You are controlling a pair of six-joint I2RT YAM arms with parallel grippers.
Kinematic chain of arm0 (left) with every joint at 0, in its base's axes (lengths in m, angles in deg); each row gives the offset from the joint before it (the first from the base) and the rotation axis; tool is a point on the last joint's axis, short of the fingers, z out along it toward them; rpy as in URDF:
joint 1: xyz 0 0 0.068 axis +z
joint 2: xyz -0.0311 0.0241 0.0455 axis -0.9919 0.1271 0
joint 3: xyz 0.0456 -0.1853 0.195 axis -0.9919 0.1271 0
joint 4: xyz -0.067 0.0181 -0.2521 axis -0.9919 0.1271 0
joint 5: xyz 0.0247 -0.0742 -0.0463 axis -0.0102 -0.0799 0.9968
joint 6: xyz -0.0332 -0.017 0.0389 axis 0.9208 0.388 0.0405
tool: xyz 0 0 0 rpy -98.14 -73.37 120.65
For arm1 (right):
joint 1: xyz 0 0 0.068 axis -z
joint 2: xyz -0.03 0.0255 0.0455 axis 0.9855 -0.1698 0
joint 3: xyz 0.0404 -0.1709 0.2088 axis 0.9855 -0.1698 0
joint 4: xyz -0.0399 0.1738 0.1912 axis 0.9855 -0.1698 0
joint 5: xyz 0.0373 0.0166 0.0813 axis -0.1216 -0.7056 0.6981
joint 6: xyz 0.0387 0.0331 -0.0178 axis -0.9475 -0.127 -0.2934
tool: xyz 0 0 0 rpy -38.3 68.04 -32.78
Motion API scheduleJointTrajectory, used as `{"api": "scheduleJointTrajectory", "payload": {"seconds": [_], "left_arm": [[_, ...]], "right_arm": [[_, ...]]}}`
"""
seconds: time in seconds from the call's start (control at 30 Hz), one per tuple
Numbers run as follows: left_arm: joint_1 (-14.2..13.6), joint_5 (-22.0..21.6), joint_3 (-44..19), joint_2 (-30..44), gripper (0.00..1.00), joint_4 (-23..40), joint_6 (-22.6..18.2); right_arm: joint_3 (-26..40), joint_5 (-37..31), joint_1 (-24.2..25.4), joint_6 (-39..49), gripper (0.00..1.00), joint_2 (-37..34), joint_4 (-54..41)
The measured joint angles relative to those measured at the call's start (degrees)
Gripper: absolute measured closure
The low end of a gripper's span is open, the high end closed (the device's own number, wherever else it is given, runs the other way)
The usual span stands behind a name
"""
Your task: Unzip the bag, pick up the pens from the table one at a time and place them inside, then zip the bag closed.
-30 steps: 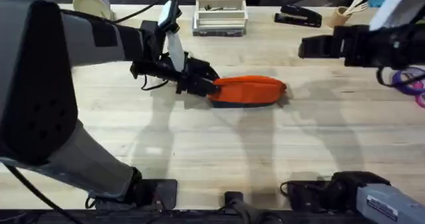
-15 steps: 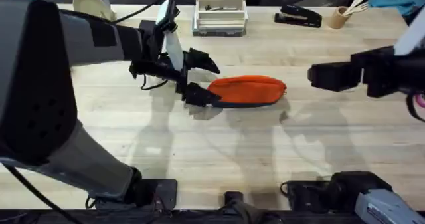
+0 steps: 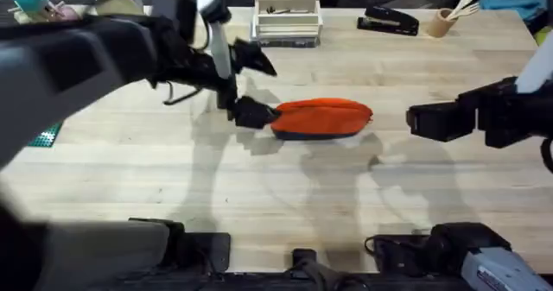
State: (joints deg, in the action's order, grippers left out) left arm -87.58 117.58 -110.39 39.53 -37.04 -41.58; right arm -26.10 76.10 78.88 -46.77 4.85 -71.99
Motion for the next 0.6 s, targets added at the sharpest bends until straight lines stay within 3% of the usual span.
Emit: {"api": "scheduleJointTrajectory", "payload": {"seconds": [0.3, 0.6], "left_arm": [[0.0, -12.7, -1.2, -18.7, 0.007, 4.0, 9.1], [0.0, -18.9, -1.2, -31.2, 0.007, 15.8, 13.9]], "right_arm": [[0.0, -0.7, 0.0, 0.3, 0.004, 3.9, 0.0], [0.0, -0.9, 0.0, 0.5, 0.004, 7.5, 0.0]]}}
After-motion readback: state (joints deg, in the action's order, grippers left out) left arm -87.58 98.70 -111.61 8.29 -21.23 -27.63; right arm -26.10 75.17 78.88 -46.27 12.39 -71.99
